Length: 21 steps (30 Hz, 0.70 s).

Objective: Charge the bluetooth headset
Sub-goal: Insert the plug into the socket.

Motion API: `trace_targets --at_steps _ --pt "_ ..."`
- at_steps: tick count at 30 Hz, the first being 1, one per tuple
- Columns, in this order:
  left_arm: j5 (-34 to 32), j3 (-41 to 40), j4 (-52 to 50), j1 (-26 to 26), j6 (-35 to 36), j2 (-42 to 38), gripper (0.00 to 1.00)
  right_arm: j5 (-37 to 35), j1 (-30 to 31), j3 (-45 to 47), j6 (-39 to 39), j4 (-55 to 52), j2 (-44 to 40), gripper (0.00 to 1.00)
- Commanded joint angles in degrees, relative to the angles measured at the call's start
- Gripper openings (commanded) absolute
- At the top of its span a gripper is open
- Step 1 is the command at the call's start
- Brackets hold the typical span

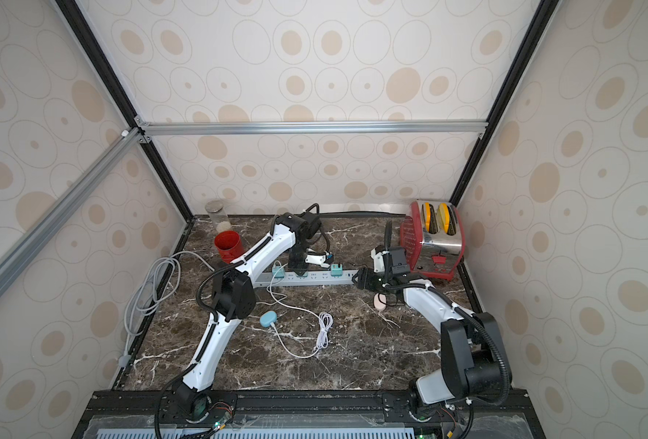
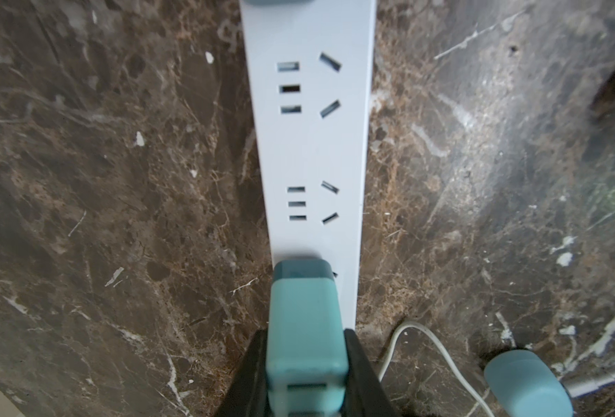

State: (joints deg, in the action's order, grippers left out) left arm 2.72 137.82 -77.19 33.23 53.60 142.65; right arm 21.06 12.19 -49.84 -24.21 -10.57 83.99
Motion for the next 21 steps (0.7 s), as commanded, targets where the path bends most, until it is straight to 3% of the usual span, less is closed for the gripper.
trace_targets --at_steps 1,13,17,21 --pt "11.8 -6.5 -0.5 1.3 -2.2 9.0 0.00 0.1 -0.4 -0.5 -0.7 0.5 0.5 0.67" --pt "12.3 -13.6 2.0 3.5 -4.8 6.3 0.00 -1.1 -0.4 -0.3 -1.0 0.7 -2.4 0.67" --pt "9.0 -9.9 -1.8 3.5 -4.4 7.9 0.00 -1.8 -0.4 -0.5 -0.7 -0.4 -4.0 0.67" --pt "8.5 -8.8 -1.4 2.8 -5.3 7.3 0.11 -2.3 -0.4 0.1 -1.3 -0.1 -5.6 0.68"
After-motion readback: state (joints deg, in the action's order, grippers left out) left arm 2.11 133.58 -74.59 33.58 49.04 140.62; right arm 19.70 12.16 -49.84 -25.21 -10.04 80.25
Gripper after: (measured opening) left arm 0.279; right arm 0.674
